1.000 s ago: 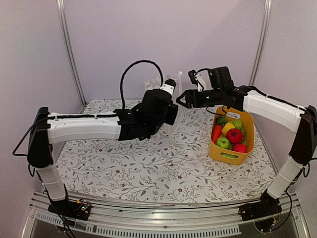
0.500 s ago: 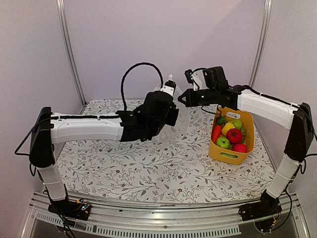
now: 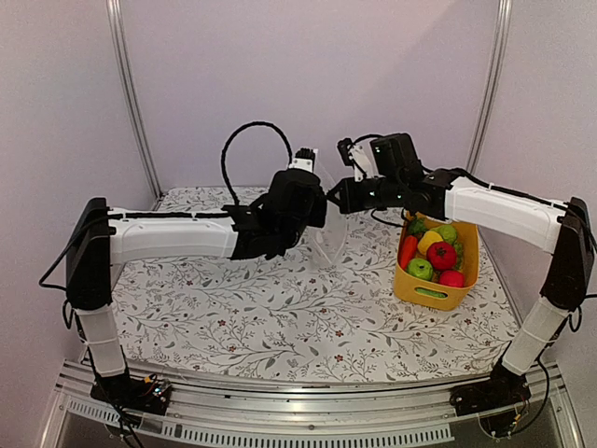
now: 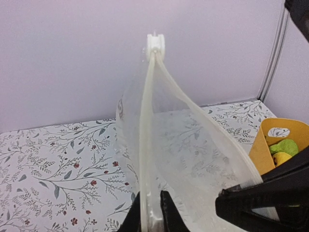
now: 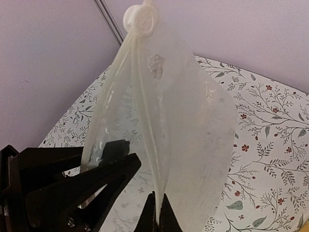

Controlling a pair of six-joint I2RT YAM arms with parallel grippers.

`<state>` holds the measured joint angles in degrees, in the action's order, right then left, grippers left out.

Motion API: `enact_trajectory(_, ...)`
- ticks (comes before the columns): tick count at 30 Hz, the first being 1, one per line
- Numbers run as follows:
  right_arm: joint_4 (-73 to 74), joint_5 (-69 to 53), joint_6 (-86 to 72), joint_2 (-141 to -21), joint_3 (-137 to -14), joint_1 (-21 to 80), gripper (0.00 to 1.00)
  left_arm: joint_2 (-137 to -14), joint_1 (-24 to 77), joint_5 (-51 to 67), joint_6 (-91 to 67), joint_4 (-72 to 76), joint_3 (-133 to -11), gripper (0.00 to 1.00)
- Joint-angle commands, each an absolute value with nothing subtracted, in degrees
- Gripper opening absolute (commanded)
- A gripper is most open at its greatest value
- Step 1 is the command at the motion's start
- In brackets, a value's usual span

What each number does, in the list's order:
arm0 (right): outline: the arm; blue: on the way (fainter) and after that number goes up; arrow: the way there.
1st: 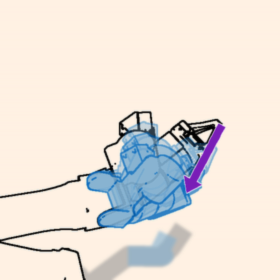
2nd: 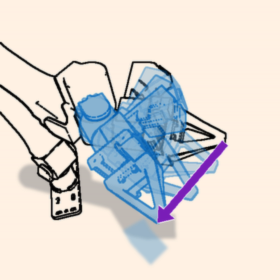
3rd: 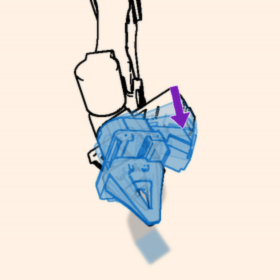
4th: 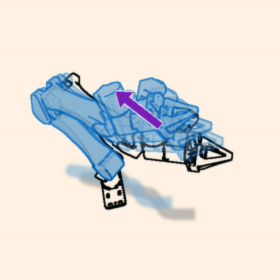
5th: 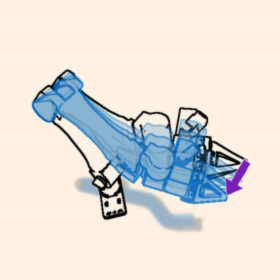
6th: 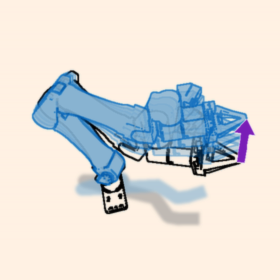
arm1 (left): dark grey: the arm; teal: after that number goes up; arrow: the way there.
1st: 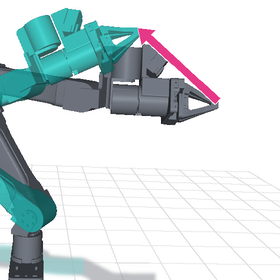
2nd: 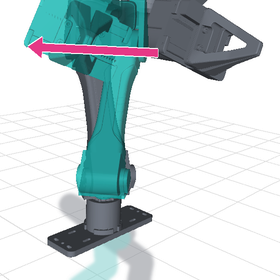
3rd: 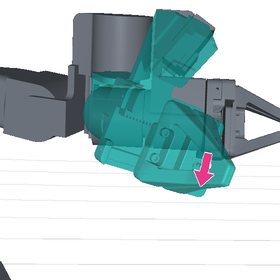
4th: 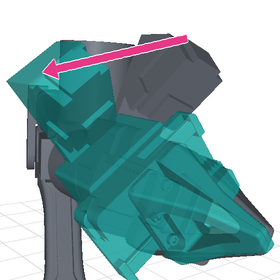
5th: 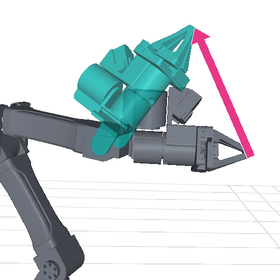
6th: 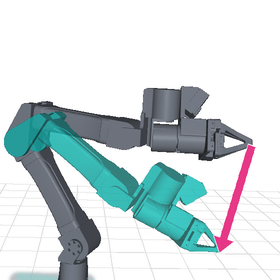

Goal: Place the food in the zip-top bag and seal the zipper
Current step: Adjust the zipper food storage bag.

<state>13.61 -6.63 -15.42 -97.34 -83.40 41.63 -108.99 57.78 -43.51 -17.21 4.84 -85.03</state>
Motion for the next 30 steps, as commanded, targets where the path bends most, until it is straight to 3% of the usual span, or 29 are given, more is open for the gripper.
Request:
enact_trajectory(1, 12.4, -2.0, -15.2, -94.8, -81.0, 41.7, 0.0, -109.9, 56.1, -47.4, -17.1, 6.5, -86.4, 0.02)
enact_trajectory(6, 12.9, 11.0, -16.8, -92.9, -79.2, 41.6, 0.0, -109.1, 55.5, -47.8, -15.0, 7.5, -86.5, 0.02)
enact_trajectory(10, 12.0, 12.8, -17.6, -91.7, -78.0, 41.6, 0.0, -108.8, 55.7, -40.8, -19.7, 1.4, -88.9, 0.48)
enact_trajectory(13, 10.5, 10.9, -17.7, -90.8, -76.8, 41.6, 0.0, -108.6, 56.8, -35.3, -23.3, -3.2, -89.4, 0.56)
enact_trajectory(21, 9.5, 9.4, -17.8, -90.6, -76.1, 41.6, 0.0, -109.5, 58.3, -31.0, -28.7, -3.8, -87.4, 0.55)
enact_trajectory(27, 8.7, 11.3, -17.8, -90.0, -75.5, 41.6, 0.0, -109.8, 58.4, -31.1, -31.6, -4.2, -86.9, 0.45)
enact_trajectory(30, 8.5, 11.1, -17.6, -89.8, -75.1, 41.6, 0.0, -109.3, 58.5, -31.3, -31.9, -3.4, -85.8, 0.35)
